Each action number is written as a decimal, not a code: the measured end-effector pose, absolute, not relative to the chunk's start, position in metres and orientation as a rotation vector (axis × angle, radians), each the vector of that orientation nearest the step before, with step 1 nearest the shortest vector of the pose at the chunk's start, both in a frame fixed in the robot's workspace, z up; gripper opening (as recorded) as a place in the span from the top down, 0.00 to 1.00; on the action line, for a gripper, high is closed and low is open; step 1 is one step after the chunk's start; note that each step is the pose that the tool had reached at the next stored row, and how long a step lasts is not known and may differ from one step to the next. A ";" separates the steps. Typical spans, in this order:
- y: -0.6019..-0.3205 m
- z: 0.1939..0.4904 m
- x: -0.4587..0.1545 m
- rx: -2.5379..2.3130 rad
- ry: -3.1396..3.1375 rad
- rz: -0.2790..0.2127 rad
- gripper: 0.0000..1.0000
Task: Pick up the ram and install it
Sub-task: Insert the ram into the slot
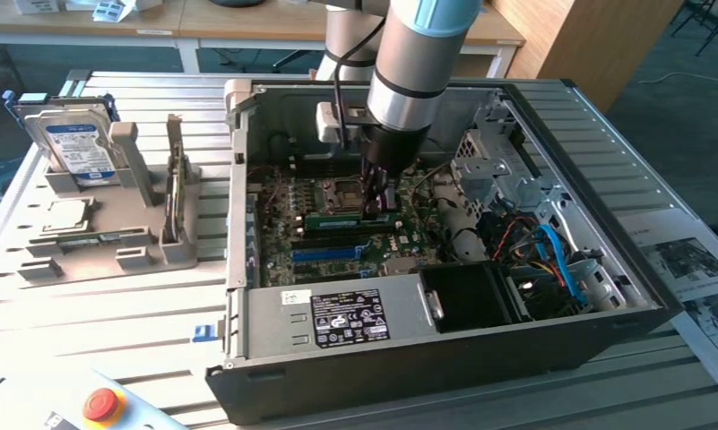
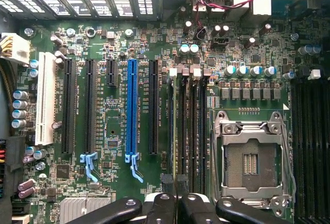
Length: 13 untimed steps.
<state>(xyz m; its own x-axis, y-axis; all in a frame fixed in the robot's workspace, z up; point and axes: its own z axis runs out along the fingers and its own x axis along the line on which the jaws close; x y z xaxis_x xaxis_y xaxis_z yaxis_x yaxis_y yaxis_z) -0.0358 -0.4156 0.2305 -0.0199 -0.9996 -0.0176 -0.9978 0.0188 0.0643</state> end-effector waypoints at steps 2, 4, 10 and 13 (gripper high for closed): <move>-0.416 0.230 -0.036 2.176 -2.219 -0.091 0.88; -0.416 0.230 -0.036 2.176 -2.219 -0.091 0.88; -0.416 0.228 -0.036 2.176 -2.219 -0.091 0.88; -0.416 0.227 -0.036 2.176 -2.219 -0.091 0.88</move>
<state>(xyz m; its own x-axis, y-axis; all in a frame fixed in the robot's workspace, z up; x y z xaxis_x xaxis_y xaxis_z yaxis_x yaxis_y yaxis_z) -0.0355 -0.4156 0.2273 -0.0197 -0.9996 -0.0177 -0.9978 0.0185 0.0642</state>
